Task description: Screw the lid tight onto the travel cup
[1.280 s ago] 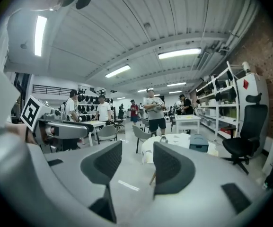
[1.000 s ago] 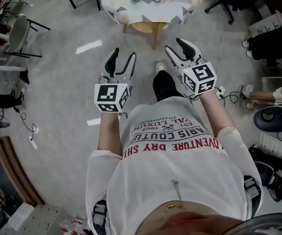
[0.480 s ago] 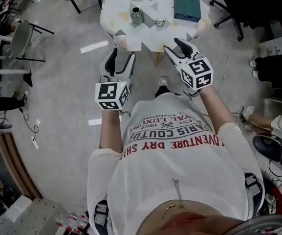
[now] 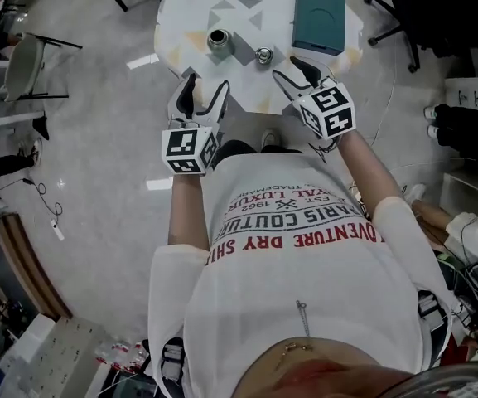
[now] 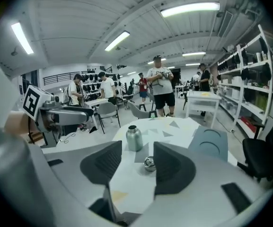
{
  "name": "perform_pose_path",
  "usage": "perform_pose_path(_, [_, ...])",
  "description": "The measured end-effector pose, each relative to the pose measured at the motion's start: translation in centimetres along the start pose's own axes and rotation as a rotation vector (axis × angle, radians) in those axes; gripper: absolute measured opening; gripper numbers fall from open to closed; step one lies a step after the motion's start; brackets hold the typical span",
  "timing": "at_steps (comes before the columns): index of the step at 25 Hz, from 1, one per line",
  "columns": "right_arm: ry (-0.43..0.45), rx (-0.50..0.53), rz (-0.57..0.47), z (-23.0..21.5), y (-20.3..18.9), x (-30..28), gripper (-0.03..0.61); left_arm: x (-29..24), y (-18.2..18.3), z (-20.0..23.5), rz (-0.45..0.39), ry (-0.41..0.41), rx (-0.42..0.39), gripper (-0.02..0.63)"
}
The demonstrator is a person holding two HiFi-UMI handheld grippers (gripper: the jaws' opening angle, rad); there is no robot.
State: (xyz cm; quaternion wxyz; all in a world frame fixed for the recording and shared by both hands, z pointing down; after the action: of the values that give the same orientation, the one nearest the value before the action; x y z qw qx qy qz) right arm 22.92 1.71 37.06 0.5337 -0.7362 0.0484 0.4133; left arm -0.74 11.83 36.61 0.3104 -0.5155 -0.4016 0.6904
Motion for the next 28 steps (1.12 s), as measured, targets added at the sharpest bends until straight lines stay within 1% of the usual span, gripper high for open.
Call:
perform_pose_path(4, [0.008, -0.017, 0.069, -1.8, 0.1, -2.5, 0.184, -3.6, -0.6, 1.9, 0.058, -0.022, -0.011, 0.305])
perform_pose_path(8, [0.018, -0.037, 0.15, -2.9, -0.2, -5.7, 0.199, -7.3, -1.5, 4.2, 0.122, -0.058, -0.057, 0.331])
perform_pose_path(11, [0.017, -0.075, 0.213, -3.2, -0.6, -7.9, 0.207, -9.7, -2.2, 5.8, 0.172, -0.105, -0.089, 0.353])
perform_pose_path(13, [0.009, -0.115, 0.254, -3.2, -0.9, -9.3, 0.212, -11.1, -2.5, 6.7, 0.193, -0.143, -0.121, 0.369])
perform_pose_path(16, [0.0, -0.155, 0.315, -3.1, -1.2, -12.0, 0.236, -13.3, -2.8, 8.0, 0.188, -0.185, -0.206, 0.403])
perform_pose_path(18, [-0.016, -0.174, 0.346, -3.3, -1.3, -13.8, 0.251, -14.8, -3.6, 8.9, 0.196, -0.225, -0.265, 0.417])
perform_pose_path(20, [-0.041, -0.202, 0.381, -3.5, -1.6, -15.0, 0.263, -16.0, -4.1, 9.4, 0.213, -0.262, -0.296, 0.421])
perform_pose_path(25, [-0.121, -0.275, 0.464, -3.6, -2.5, -17.1, 0.279, -18.2, -4.7, 10.1, 0.243, -0.33, -0.309, 0.426])
perform_pose_path(28, [-0.15, -0.321, 0.497, -3.7, -3.1, -18.2, 0.281, -19.4, -5.2, 10.2, 0.249, -0.36, -0.32, 0.425])
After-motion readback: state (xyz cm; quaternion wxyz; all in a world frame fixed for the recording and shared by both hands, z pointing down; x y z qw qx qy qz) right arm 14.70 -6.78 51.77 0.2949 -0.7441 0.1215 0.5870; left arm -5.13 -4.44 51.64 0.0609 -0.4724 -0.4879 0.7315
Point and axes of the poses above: the fingertips, and each gripper's own axes: x backward along the fingers, z to its left, y out of its top, the point moved 10 cm from there along x, backward along the fingers, and after that the axes turned 11 degrees about z, right-handed, at the moved point
